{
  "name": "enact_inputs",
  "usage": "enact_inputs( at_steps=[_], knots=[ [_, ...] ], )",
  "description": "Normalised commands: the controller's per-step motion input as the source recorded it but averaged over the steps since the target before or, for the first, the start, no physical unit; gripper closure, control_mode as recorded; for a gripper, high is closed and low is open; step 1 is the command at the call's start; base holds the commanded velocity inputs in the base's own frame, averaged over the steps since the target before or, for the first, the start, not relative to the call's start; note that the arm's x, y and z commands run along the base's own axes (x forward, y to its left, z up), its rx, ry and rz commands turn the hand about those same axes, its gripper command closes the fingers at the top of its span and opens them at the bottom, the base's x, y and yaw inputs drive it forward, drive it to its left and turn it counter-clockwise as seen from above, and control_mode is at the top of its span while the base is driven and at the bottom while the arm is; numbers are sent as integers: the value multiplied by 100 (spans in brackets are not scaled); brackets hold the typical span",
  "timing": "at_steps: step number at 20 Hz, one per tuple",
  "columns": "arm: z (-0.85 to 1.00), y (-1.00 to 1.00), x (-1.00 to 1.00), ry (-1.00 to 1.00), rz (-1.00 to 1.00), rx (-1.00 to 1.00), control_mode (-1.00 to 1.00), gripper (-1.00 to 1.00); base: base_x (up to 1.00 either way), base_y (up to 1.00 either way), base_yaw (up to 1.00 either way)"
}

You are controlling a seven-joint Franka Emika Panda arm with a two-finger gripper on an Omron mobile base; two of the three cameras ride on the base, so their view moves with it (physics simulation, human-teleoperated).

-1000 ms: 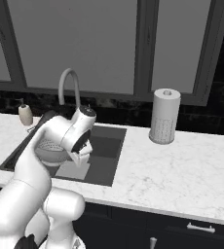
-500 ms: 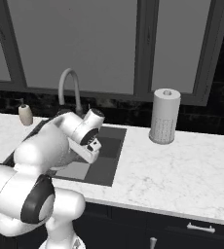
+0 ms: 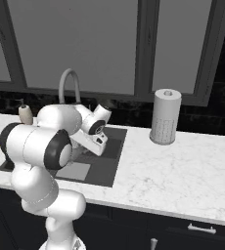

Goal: Put the colander in the sink, put the pear, mango, mango in the colander, and turn on the sink faucet and pour water over the colander.

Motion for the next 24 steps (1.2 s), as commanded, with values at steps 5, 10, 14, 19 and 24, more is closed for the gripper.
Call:
enact_inputs(
  at_steps=[5,10,14,19,24],
  knots=[
    [-39,-1,9,0,0,0,-100,100,0,0,0],
    [-45,-2,-1,-1,0,0,-100,100,0,0,0],
    [-46,0,-5,-10,0,-2,-100,100,0,0,0],
    [-43,0,2,-6,0,-1,-100,100,0,0,0],
    [-43,5,2,-4,0,-3,-100,100,0,0,0]
  ],
)
